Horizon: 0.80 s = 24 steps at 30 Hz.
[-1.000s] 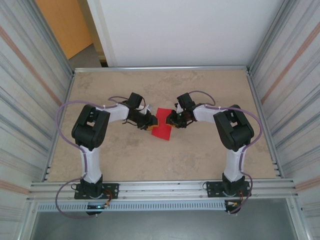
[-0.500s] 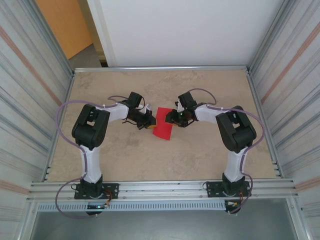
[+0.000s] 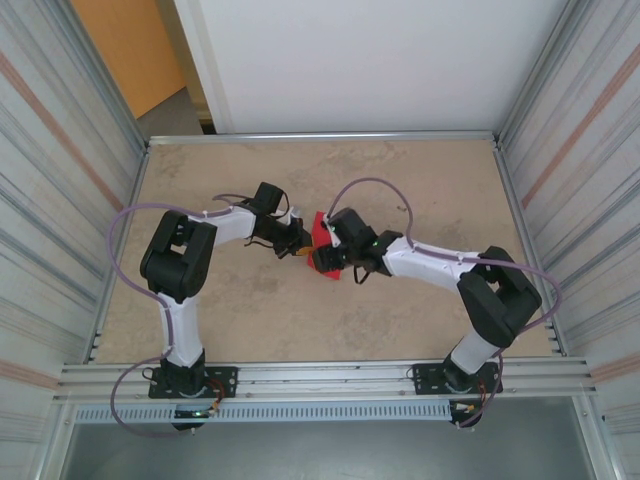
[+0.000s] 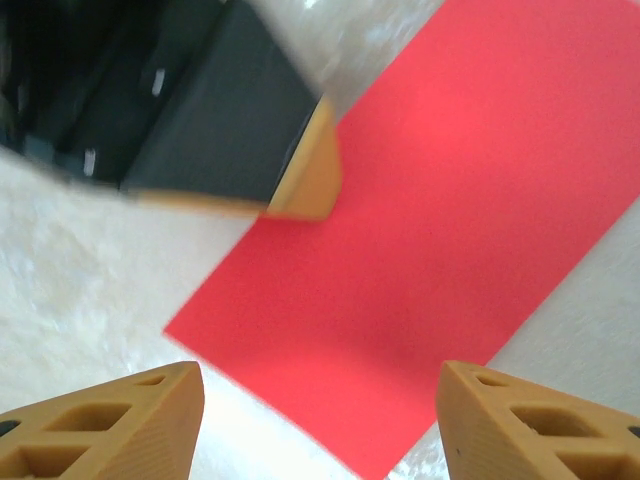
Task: Fold a paper plane with a square sheet of paper (pick it up from the middle)
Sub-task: Third fold the triangle at the center of the table.
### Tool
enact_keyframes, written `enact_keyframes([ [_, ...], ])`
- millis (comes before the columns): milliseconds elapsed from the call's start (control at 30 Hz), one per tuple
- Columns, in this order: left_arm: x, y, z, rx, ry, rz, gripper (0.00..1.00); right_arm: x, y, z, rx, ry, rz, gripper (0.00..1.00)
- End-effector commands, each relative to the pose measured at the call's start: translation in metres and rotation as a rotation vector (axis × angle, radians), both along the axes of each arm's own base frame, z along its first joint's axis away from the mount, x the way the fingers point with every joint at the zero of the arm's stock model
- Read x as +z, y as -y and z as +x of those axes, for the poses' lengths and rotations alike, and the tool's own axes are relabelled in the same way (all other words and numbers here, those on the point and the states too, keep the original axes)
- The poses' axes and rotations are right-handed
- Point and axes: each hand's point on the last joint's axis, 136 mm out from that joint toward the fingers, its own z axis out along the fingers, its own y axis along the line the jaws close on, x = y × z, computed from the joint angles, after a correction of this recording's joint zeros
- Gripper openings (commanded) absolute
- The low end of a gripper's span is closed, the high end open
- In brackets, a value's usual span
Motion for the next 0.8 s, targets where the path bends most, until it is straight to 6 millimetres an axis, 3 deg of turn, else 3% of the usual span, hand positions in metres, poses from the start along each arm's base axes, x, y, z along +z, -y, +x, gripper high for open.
enact_keyframes([
  [0,0.018,0.007,-0.004,0.006,-0.005,-0.042,0.0,0.009,-0.002,0.001,0.042,0.157,-0.075,0.62],
  [367,0.018,0.007,-0.005,0.008,-0.01,-0.045,0.0,-0.017,-0.026,0.002,0.092,0.214,-0.161,0.65],
  [533,0.018,0.007,-0.005,0.008,-0.01,-0.043,0.0,-0.024,-0.024,0.005,0.09,0.231,-0.203,0.67],
  [767,0.018,0.007,-0.005,0.005,-0.011,-0.046,0.0,-0.01,-0.012,0.011,0.04,0.286,-0.219,0.62],
])
